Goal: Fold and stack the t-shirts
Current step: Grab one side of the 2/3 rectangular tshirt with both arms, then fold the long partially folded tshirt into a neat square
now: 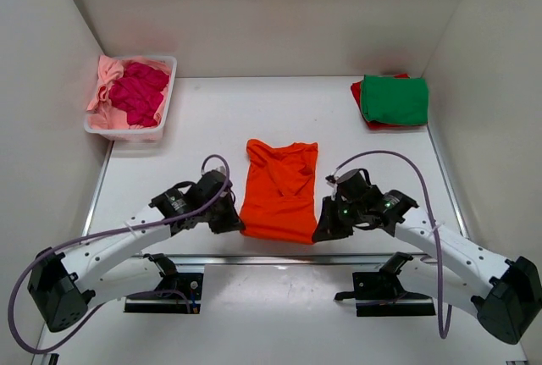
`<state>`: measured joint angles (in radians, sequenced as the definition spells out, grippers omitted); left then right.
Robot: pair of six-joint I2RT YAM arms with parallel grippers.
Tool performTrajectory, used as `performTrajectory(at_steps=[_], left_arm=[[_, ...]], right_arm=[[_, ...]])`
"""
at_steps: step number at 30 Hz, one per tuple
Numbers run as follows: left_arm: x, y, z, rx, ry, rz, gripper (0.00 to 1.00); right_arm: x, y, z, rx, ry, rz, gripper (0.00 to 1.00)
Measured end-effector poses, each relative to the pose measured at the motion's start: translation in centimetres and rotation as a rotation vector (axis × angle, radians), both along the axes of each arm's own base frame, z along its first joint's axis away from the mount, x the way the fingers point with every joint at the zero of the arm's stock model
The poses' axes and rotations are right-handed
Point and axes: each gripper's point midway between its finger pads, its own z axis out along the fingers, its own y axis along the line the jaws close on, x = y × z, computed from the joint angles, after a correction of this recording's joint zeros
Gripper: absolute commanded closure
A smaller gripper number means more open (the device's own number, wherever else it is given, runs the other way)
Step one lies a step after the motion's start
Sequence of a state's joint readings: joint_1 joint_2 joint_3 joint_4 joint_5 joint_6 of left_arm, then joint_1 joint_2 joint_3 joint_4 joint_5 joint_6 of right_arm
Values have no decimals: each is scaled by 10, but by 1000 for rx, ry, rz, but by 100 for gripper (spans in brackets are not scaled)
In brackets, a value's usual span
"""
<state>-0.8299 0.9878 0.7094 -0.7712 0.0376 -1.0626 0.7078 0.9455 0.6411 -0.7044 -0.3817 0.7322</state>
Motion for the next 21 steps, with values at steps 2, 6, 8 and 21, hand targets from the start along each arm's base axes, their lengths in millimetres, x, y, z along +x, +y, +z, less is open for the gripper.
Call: performTrajectory(at_steps=[2,6,8,21], left_arm=[[15,-4,19,-21,-45,23,99],[46,-13,51,-42,-150,45,98],[62,-15,61,-49,-196,55,98],[166,-7,61,-6,-315,147,95]], right_arm=[[6,-3,10,4,-24,-24,100],[34,-11,33,12,-96,-98,100],[52,-15,45,19,-139,-130,100],[177,-15,63,1,-241,-183,100]])
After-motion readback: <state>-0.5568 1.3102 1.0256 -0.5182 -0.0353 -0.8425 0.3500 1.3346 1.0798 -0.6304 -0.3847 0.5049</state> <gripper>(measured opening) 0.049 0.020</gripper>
